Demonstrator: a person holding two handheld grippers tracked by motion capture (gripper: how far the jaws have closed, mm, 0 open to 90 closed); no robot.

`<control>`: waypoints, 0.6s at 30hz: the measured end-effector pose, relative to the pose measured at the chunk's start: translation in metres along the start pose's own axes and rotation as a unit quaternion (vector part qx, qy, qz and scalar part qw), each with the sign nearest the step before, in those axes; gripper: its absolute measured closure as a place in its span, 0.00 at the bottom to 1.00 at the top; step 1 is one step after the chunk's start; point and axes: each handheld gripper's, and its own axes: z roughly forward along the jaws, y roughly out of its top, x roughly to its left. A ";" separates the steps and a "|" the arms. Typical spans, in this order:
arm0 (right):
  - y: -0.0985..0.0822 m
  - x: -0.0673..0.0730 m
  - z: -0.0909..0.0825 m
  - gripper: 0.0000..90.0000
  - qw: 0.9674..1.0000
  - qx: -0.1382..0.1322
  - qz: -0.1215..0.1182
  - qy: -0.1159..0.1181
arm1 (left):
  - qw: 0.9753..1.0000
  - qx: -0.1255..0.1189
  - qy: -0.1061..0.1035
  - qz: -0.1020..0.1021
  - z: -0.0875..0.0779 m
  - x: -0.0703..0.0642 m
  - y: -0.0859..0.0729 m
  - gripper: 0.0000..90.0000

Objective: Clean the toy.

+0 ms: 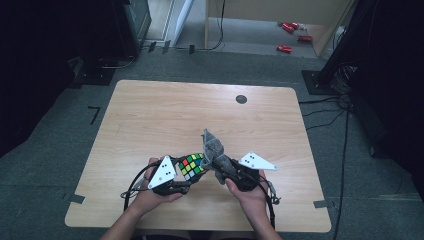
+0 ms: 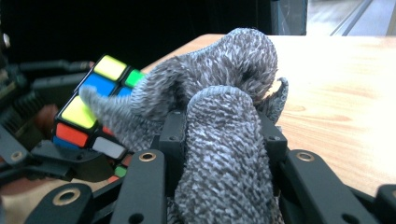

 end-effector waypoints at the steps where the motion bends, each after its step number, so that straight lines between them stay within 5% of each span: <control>1: 0.001 -0.002 -0.002 0.71 1.000 -0.006 0.013 0.004 | 1.000 0.000 0.000 0.000 0.000 0.001 0.000 0.38; 3: 0.005 0.000 -0.006 0.71 0.999 -0.032 0.028 0.023 | 1.000 0.004 0.002 0.000 0.001 0.001 -0.001 0.38; 7: 0.015 0.021 -0.010 0.71 0.993 -0.070 0.019 0.092 | 1.000 0.011 0.001 0.006 0.003 -0.002 -0.002 0.38; 10: 0.011 0.026 -0.003 0.70 0.995 -0.046 0.017 0.092 | 1.000 0.009 -0.002 0.007 0.002 -0.004 0.001 0.38; 12: 0.003 0.019 0.000 0.71 0.992 -0.054 0.045 0.102 | 1.000 0.013 0.001 0.013 0.002 -0.005 0.001 0.38; 14: 0.001 0.014 0.002 0.71 0.996 -0.035 0.029 0.077 | 1.000 0.006 -0.003 0.007 0.001 -0.004 0.001 0.38; 15: 0.000 0.012 0.003 0.71 0.999 -0.017 -0.011 0.030 | 1.000 0.001 -0.005 -0.001 0.000 -0.003 0.003 0.38; 16: -0.001 0.010 0.003 0.71 0.999 -0.002 -0.038 -0.004 | 1.000 -0.004 -0.008 -0.007 0.000 -0.002 0.004 0.38; 18: -0.002 0.001 0.002 0.71 0.999 0.013 -0.039 -0.029 | 1.000 -0.012 -0.010 -0.014 -0.002 0.000 0.005 0.38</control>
